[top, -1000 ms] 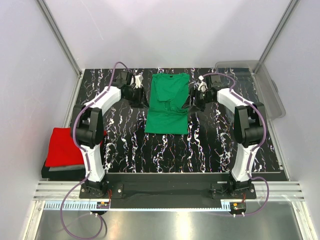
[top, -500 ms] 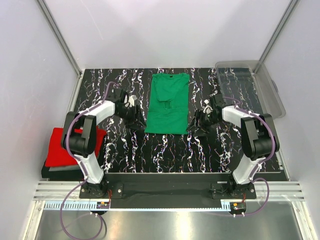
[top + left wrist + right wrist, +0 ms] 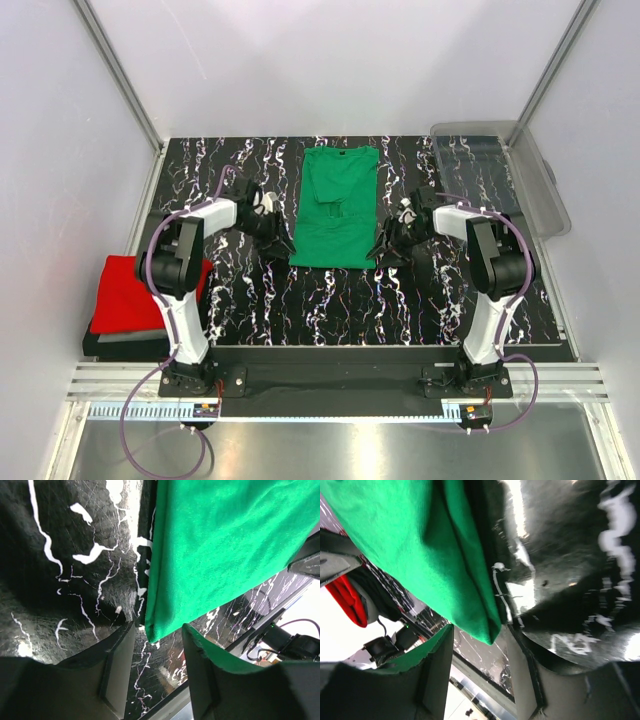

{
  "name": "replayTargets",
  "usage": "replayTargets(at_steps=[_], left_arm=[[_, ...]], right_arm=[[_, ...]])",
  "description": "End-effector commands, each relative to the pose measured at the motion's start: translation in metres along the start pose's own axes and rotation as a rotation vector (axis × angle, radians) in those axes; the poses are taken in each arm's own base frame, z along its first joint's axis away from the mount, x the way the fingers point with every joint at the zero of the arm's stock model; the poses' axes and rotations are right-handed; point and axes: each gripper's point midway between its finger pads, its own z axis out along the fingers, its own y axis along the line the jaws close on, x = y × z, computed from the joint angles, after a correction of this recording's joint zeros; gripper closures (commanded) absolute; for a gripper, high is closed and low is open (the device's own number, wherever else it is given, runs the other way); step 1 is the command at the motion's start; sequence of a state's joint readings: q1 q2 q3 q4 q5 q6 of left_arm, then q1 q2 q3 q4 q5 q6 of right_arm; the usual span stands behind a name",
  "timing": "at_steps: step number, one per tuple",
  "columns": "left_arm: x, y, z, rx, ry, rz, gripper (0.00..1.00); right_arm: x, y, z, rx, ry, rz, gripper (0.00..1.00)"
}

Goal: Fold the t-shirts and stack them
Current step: Fold the tshirt

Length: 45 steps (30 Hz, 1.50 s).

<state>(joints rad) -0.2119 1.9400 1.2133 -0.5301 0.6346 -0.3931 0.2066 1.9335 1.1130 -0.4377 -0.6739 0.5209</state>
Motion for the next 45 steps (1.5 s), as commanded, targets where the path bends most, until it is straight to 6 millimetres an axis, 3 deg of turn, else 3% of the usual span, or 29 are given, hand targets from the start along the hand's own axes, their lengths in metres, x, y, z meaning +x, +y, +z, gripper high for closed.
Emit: replayTargets(at_steps=[1, 10, 13, 15, 18, 19, 20, 25, 29, 32, 39, 45], left_arm=[[-0.004, -0.016, 0.000, 0.055, 0.000, 0.028, 0.55], [0.006, -0.012, 0.007, 0.046, 0.033, 0.012, 0.62], [0.007, -0.015, 0.008, 0.051, 0.037, 0.001, 0.65], [0.008, -0.015, 0.009, 0.053, 0.041, -0.005, 0.73], [0.008, -0.017, 0.008, 0.058, 0.039, -0.006, 0.88], [0.008, -0.018, 0.006, 0.059, 0.036, -0.007, 0.96], [0.008, -0.019, 0.005, 0.058, 0.031, -0.005, 1.00], [-0.004, -0.042, -0.014, 0.096, -0.024, 0.043, 1.00], [-0.005, -0.066, -0.037, 0.146, -0.064, 0.064, 1.00], [0.003, -0.079, -0.048, 0.175, -0.067, 0.081, 1.00], [0.026, -0.095, -0.065, 0.207, -0.064, 0.092, 1.00], [0.040, -0.103, -0.078, 0.216, -0.089, 0.125, 1.00]], right_arm=[[0.003, 0.015, 0.004, -0.028, 0.023, -0.023, 0.47], [0.011, 0.011, 0.005, -0.014, 0.032, -0.015, 0.48], [0.008, 0.010, 0.005, -0.010, 0.023, -0.025, 0.55], [0.007, 0.012, 0.005, -0.019, 0.018, -0.030, 0.58], [0.005, 0.014, 0.006, -0.031, 0.008, -0.030, 0.69], [0.005, 0.015, 0.006, -0.033, 0.006, -0.034, 0.81], [0.002, 0.016, 0.003, -0.025, -0.012, -0.039, 1.00], [0.001, 0.036, -0.015, -0.069, -0.048, -0.078, 1.00], [0.015, 0.062, -0.041, -0.147, -0.072, -0.106, 1.00], [0.031, 0.070, -0.057, -0.180, -0.074, -0.099, 1.00], [0.061, 0.072, -0.081, -0.195, -0.085, -0.140, 1.00], [0.073, 0.070, -0.095, -0.195, -0.118, -0.175, 1.00]])
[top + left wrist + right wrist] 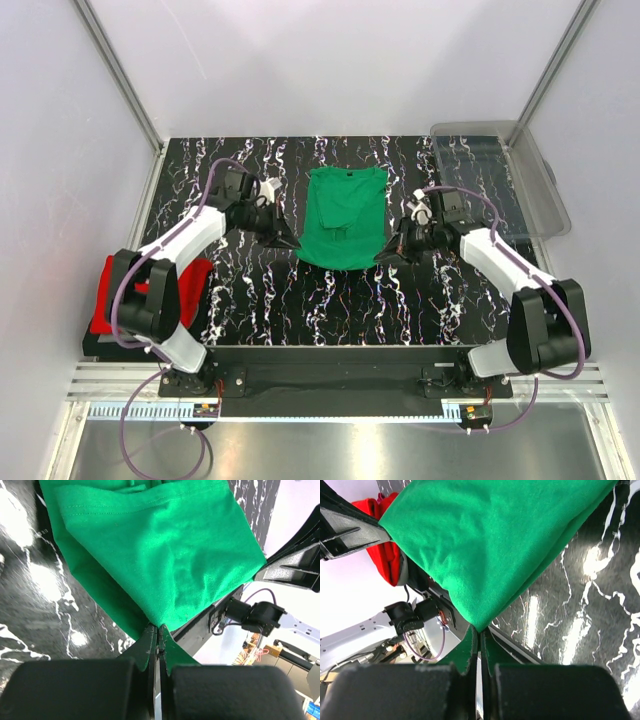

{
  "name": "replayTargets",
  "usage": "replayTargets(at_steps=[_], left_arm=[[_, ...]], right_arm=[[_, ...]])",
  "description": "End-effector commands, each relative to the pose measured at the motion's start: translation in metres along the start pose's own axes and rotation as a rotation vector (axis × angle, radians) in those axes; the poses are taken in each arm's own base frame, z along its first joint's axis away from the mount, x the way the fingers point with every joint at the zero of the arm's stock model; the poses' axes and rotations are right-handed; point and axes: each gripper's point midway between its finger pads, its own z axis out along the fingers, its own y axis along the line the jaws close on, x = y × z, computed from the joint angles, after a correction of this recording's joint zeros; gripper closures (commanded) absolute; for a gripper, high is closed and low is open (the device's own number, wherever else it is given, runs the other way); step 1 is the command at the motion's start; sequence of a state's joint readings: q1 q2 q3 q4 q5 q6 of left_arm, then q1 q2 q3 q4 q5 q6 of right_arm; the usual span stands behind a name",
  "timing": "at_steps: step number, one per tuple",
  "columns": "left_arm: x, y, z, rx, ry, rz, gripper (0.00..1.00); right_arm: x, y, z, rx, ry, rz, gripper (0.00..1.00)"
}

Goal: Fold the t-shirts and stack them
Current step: Fold the tshirt

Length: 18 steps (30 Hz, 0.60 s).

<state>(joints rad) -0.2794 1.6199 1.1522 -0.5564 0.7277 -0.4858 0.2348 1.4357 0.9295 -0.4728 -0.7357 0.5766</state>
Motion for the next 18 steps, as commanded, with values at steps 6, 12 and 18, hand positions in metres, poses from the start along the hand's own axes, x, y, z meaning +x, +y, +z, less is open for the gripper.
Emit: replayTargets(at_steps=[6, 12, 18], left_arm=[[0.003, -0.002, -0.005, -0.003, -0.010, 0.057, 1.00], [-0.056, -0.006, 0.008, -0.021, -0.060, 0.148, 1.00], [-0.139, -0.009, 0.025, -0.038, -0.155, 0.264, 1.00]], right_arm=[[0.007, -0.014, -0.009, 0.005, -0.021, -0.008, 1.00], [-0.049, -0.014, 0.000, -0.004, -0.095, -0.065, 1.00], [-0.166, 0.005, 0.002, -0.027, -0.228, -0.174, 1.00]])
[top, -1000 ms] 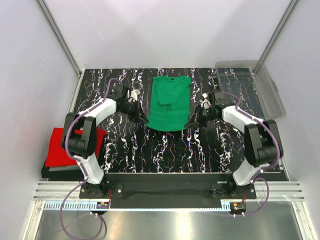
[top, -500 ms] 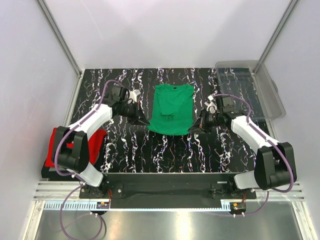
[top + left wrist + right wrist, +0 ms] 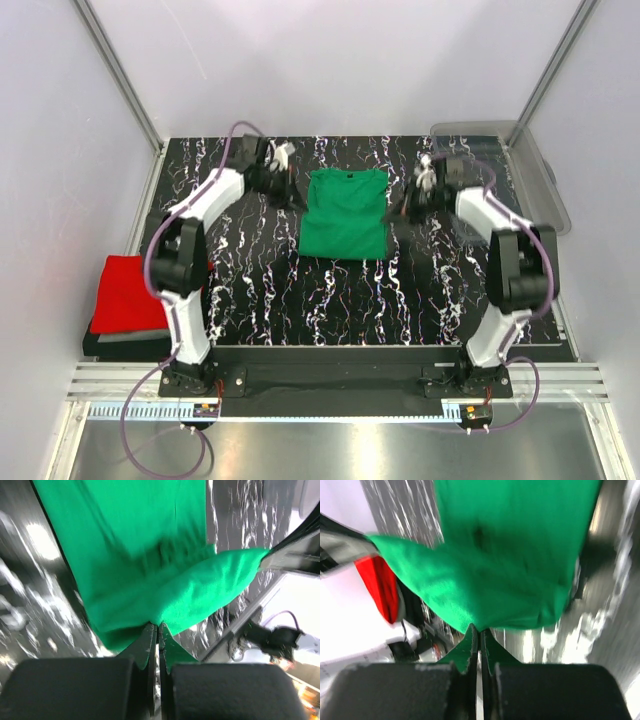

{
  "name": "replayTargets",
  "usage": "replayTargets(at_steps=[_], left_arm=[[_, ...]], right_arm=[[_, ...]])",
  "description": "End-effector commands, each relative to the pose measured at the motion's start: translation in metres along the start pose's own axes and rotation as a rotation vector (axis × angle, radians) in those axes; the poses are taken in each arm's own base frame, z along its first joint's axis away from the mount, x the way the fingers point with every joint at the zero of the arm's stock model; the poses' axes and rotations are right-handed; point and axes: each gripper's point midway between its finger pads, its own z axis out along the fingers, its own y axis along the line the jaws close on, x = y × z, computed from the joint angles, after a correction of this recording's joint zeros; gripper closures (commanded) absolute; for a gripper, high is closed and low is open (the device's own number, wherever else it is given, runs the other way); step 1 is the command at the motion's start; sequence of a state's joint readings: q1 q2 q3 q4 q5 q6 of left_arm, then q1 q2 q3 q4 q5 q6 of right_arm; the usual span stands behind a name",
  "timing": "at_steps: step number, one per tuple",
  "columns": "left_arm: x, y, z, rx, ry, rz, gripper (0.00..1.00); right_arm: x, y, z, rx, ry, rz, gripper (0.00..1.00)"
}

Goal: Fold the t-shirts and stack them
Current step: Fold the tshirt

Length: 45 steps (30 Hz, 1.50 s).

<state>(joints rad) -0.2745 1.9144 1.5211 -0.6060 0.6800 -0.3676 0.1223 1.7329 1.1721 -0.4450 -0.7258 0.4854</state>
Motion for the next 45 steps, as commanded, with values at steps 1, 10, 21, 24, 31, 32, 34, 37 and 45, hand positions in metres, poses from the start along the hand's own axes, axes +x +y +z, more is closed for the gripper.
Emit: replayTargets(at_steps=[1, 10, 21, 24, 31, 32, 34, 37, 45], left_arm=[[-0.068, -0.001, 0.001, -0.008, -0.134, 0.144, 1.00], [-0.208, 0.029, 0.050, -0.074, -0.388, 0.353, 0.94], [-0.238, 0.039, 0.026, -0.384, -0.553, 0.441, 0.24], [-0.212, 0.041, 0.025, -0.376, -0.446, 0.461, 0.20], [-0.147, 0.060, 0.044, -0.320, -0.251, 0.337, 0.19], [-0.137, 0.060, 0.050, -0.290, -0.220, 0.313, 0.19], [-0.125, 0.062, 0.058, -0.257, -0.182, 0.288, 0.18], [-0.117, 0.057, 0.072, -0.174, -0.145, 0.253, 0.18], [-0.115, 0.069, 0.102, -0.105, -0.125, 0.170, 0.18]], right_arm=[[-0.091, 0.032, -0.006, -0.073, -0.170, -0.169, 1.00], [-0.198, 0.002, 0.061, -0.116, -0.235, -0.199, 1.00], [-0.258, 0.067, 0.028, -0.198, -0.392, -0.449, 0.13], [-0.239, 0.071, 0.023, -0.218, -0.347, -0.394, 0.18], [-0.197, 0.042, 0.029, -0.210, -0.238, -0.314, 0.24], [-0.191, 0.035, 0.033, -0.202, -0.223, -0.303, 0.24], [-0.185, 0.029, 0.037, -0.209, -0.197, -0.291, 0.24], [-0.181, 0.018, 0.046, -0.198, -0.172, -0.281, 0.25], [-0.183, -0.006, 0.063, -0.150, -0.149, -0.279, 0.25]])
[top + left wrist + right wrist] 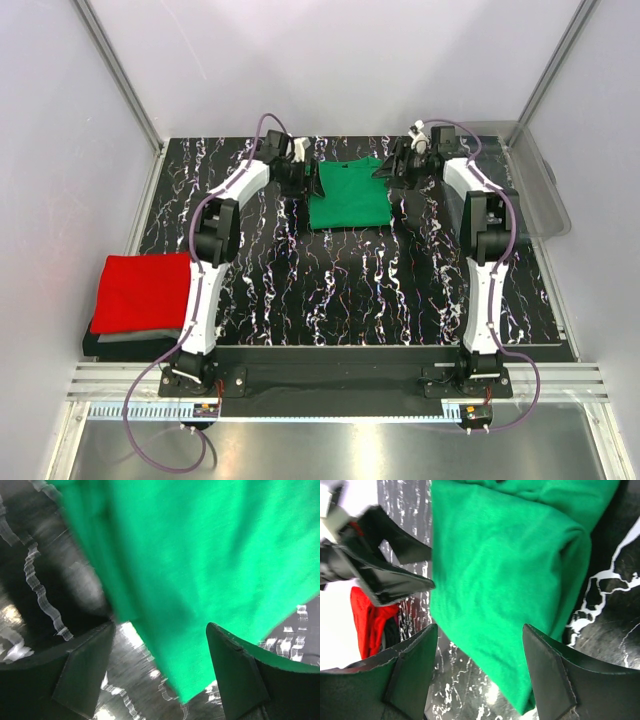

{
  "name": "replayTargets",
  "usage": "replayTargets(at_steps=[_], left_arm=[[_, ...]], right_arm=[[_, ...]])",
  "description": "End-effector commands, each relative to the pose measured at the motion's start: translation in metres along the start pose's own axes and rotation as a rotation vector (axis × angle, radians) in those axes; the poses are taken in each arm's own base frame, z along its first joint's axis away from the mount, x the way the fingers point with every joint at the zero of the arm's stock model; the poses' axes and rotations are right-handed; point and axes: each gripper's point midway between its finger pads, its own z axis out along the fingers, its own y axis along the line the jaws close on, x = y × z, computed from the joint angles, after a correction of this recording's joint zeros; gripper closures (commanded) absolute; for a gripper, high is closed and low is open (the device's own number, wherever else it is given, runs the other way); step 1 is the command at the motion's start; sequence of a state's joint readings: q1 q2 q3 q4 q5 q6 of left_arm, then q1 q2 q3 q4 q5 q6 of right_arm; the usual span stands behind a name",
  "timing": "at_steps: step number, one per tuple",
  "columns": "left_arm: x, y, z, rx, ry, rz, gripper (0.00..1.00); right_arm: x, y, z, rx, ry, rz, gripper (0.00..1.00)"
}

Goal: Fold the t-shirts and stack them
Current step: Fold the tshirt, then neatly place the folded tshirt to the corner

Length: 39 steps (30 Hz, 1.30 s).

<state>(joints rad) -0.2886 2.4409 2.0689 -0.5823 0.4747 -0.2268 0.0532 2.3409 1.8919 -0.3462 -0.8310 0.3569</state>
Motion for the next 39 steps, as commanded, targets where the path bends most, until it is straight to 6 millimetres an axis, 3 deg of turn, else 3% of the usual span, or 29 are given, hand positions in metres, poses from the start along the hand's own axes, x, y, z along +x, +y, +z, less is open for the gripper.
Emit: replayTargets(at_steps=[1, 5, 8, 11, 12, 15, 16, 18, 19, 21, 22, 24, 25, 26, 28, 29, 31, 32, 34, 35, 36, 37, 39], left_arm=[[-0.018, -0.011, 0.003, 0.078, -0.044, -0.017, 0.18], [-0.010, -0.016, 0.016, 0.161, -0.022, -0.077, 0.25], [-0.001, -0.026, 0.025, 0.237, 0.005, -0.110, 0.34], [0.011, -0.042, 0.030, 0.322, 0.039, -0.143, 0.50], [0.013, -0.045, 0.031, 0.326, 0.045, -0.148, 0.67], [0.019, -0.052, 0.031, 0.331, 0.059, -0.117, 0.83], [0.020, -0.054, 0.030, 0.323, 0.060, -0.107, 0.96], [0.018, -0.058, 0.021, 0.304, 0.055, -0.042, 1.00], [0.013, -0.065, 0.010, 0.302, 0.045, -0.010, 1.00], [0.024, -0.062, -0.005, 0.267, 0.080, 0.053, 1.00], [0.029, -0.062, -0.015, 0.253, 0.092, 0.082, 1.00], [0.049, -0.059, -0.047, 0.203, 0.153, 0.133, 1.00], [0.051, -0.061, -0.068, 0.197, 0.156, 0.154, 1.00], [0.082, -0.055, -0.082, 0.191, 0.263, 0.161, 1.00], [0.109, -0.050, -0.102, 0.182, 0.368, 0.184, 1.00], [0.137, -0.044, -0.121, 0.160, 0.476, 0.206, 1.00], [0.163, -0.039, -0.141, 0.136, 0.577, 0.197, 1.00], [0.192, -0.030, -0.154, 0.112, 0.683, 0.177, 1.00], [0.213, -0.027, -0.174, 0.091, 0.732, 0.183, 1.00], [0.236, -0.017, -0.184, 0.063, 0.797, 0.187, 1.00], [0.240, -0.017, -0.197, 0.039, 0.781, 0.215, 1.00], [0.257, -0.007, -0.205, -0.001, 0.817, 0.233, 1.00], [0.265, 0.000, -0.219, -0.055, 0.790, 0.258, 1.00]], right_arm=[[-0.007, -0.004, 0.002, -0.003, -0.006, -0.036, 0.25], [-0.004, -0.015, 0.011, 0.014, 0.008, -0.017, 0.25], [-0.001, -0.027, 0.015, 0.049, 0.017, -0.001, 0.24], [0.006, -0.037, 0.020, 0.070, 0.038, 0.016, 0.24], [0.008, -0.038, 0.022, 0.066, 0.044, 0.019, 0.25], [0.013, -0.042, 0.025, 0.074, 0.057, 0.030, 0.25], [0.011, -0.040, 0.023, 0.074, 0.053, 0.031, 0.25], [0.010, -0.035, 0.019, 0.078, 0.047, 0.019, 0.25], [0.007, -0.028, 0.012, 0.080, 0.037, 0.008, 0.25], [0.003, -0.019, 0.000, 0.084, 0.020, -0.021, 0.25], [-0.006, -0.001, -0.014, 0.076, -0.008, -0.052, 0.25], [-0.003, 0.001, -0.030, 0.091, -0.017, -0.068, 0.24], [-0.010, 0.013, -0.044, 0.104, -0.048, -0.101, 0.23], [-0.005, 0.009, -0.050, 0.126, -0.045, -0.112, 0.22], [-0.005, 0.020, -0.064, 0.135, -0.059, -0.167, 0.22], [0.003, 0.015, -0.066, 0.147, -0.042, -0.186, 0.21], [0.007, 0.016, -0.074, 0.175, -0.045, -0.205, 0.22], [0.013, 0.013, -0.074, 0.181, -0.033, -0.205, 0.22], [0.015, 0.018, -0.080, 0.182, -0.039, -0.220, 0.22], [0.021, 0.016, -0.080, 0.185, -0.029, -0.226, 0.22], [0.020, 0.022, -0.084, 0.183, -0.037, -0.243, 0.22], [0.022, 0.021, -0.086, 0.185, -0.033, -0.247, 0.22], [0.022, 0.026, -0.092, 0.191, -0.044, -0.267, 0.22]])
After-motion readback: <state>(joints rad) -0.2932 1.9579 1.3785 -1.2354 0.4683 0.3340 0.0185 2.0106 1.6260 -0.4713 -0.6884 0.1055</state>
